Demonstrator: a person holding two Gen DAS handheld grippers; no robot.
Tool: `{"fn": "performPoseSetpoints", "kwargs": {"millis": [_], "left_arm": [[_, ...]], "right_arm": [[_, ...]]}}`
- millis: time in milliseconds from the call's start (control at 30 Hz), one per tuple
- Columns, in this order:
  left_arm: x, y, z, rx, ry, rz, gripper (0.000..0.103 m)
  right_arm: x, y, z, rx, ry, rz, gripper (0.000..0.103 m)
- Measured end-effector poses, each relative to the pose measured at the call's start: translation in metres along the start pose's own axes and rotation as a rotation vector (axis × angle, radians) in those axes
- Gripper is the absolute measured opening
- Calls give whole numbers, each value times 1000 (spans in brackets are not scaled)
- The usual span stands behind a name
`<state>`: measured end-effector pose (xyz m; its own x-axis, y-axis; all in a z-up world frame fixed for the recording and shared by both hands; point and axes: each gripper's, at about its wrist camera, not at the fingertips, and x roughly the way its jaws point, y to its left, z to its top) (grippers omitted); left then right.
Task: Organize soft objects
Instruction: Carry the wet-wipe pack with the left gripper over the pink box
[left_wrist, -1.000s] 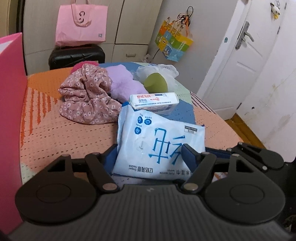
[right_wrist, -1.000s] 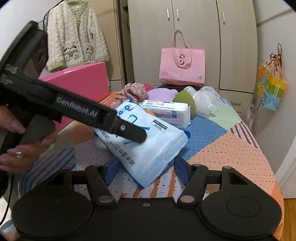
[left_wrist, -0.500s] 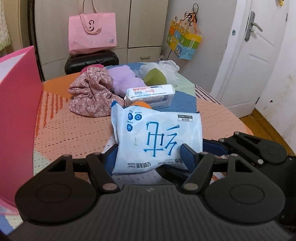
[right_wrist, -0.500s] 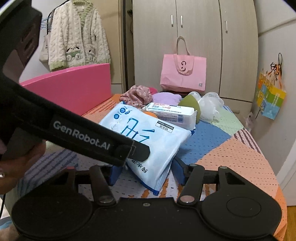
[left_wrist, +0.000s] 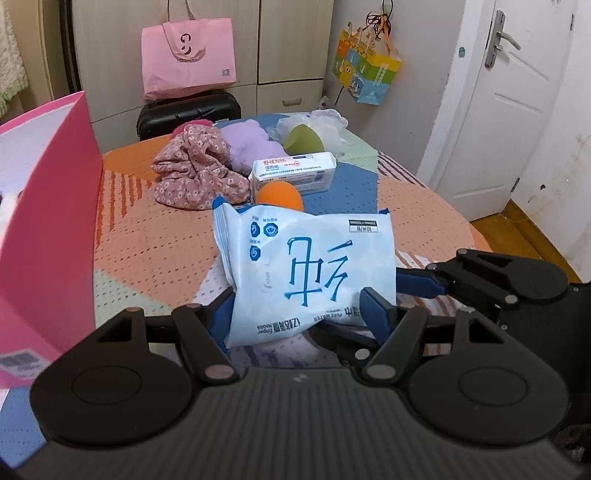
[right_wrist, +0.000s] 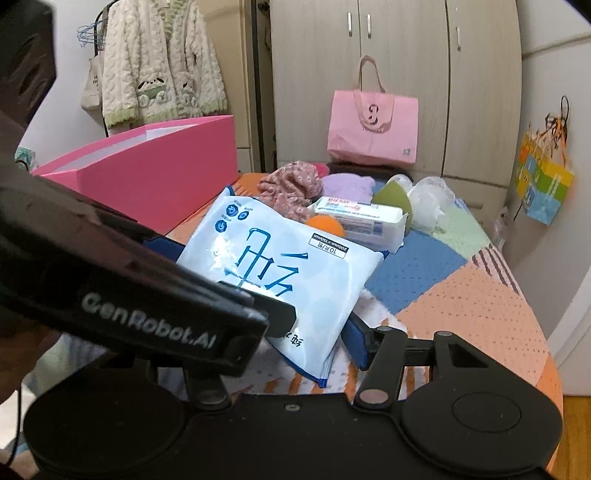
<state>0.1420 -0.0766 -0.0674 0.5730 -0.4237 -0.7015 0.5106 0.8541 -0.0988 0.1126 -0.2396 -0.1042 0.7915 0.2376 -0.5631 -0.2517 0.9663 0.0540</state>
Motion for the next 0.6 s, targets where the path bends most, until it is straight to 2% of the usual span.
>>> {"fn": "performPoseSetpoints", "kwargs": {"millis": [300,600], "left_arm": [[-38,8,-14,-56,-7,-30,69],[-78,26,-34,-93,-10,-55,69]], "right_arm": [[-21,15,8,49,84,53,62],[-42,49,9,-13,99,91,64]]}}
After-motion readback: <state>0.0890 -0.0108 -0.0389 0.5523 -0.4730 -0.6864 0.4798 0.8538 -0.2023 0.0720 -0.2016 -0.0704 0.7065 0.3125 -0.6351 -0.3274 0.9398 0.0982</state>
